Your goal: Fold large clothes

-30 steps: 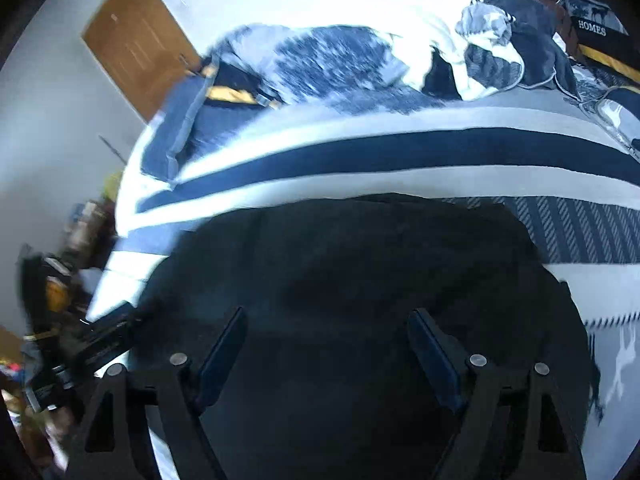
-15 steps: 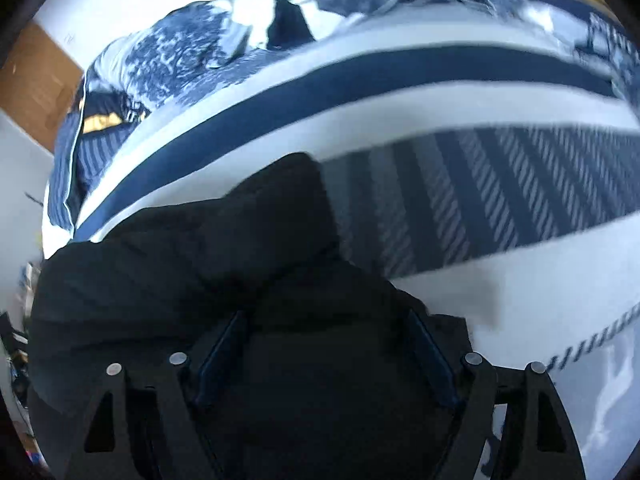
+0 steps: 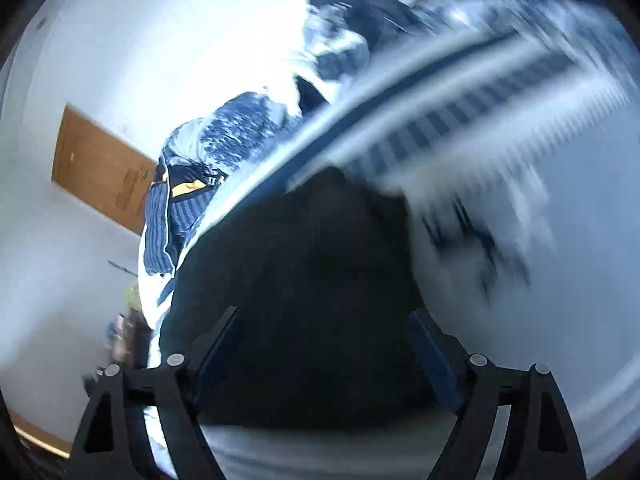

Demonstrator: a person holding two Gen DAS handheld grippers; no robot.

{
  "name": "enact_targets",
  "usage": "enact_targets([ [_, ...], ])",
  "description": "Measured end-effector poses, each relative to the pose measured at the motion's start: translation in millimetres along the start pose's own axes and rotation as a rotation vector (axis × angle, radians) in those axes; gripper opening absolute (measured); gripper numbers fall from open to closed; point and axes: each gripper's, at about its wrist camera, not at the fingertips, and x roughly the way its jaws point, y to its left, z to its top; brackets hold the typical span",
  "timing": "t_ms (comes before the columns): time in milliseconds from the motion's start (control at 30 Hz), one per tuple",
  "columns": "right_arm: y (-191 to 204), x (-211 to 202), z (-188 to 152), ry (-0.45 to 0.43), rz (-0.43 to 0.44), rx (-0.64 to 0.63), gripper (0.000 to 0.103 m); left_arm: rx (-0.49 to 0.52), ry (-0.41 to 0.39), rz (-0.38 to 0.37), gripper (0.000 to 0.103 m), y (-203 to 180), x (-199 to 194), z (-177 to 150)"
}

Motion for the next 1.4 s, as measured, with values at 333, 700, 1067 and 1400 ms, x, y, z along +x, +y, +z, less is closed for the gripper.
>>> enact_targets([
  [333,-59,42,-53,0.138,0.139,0.296,0.086,-0.291,0.091,-0.188,0.090,18,27,-33],
  [700,-70,79,-28,0.140,0.186,0.374,0.055,-0.384,0.059,-0.175,0.063,0,56,4],
  [1067,-31,20,-43,0.104,0.124,0.182,0.006,-0.171,0.014,-0.181,0.003,-3,-36,3],
  [1400,-52,-35,-113,0.148,0.050,0.103,0.006,-0.130,0.047,-0.065,0.003,46,-66,-45],
])
